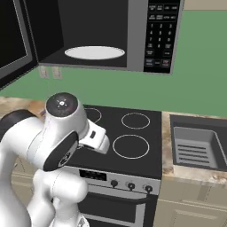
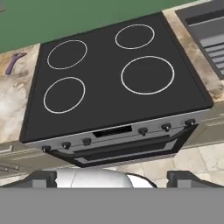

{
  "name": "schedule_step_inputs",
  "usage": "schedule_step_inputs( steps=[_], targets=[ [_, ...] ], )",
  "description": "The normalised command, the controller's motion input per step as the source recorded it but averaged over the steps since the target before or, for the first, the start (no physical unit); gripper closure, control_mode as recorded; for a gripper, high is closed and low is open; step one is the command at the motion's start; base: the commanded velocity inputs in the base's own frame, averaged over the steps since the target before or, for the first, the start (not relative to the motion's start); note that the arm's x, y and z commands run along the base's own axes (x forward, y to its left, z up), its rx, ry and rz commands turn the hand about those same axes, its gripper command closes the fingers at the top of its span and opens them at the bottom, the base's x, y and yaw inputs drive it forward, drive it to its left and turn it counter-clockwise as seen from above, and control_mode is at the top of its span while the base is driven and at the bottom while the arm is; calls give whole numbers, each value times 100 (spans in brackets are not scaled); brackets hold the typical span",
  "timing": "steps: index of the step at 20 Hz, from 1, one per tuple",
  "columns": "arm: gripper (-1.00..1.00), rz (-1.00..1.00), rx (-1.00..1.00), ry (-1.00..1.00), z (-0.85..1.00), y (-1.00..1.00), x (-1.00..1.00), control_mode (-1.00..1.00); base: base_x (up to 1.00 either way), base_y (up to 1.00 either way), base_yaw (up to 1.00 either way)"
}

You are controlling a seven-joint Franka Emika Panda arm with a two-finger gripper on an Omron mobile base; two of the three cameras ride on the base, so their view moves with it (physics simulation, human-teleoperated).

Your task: Place the sponge inside the microwave to prepare for sanitizing.

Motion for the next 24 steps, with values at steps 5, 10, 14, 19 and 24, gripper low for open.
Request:
schedule_step_inputs(
  steps=[5,10,14,19,24],
  targets=[
    [-100,-4,-22,48,18,0,42,-100,0,0,0],
    [-100,-9,-17,44,10,0,39,-100,0,0,0],
    [-100,-10,0,10,-8,0,19,-100,0,0,0],
    [-100,-7,8,3,-23,3,24,-100,0,0,0],
    [-100,0,8,0,-24,10,2,-100,0,0,0]
  ],
)
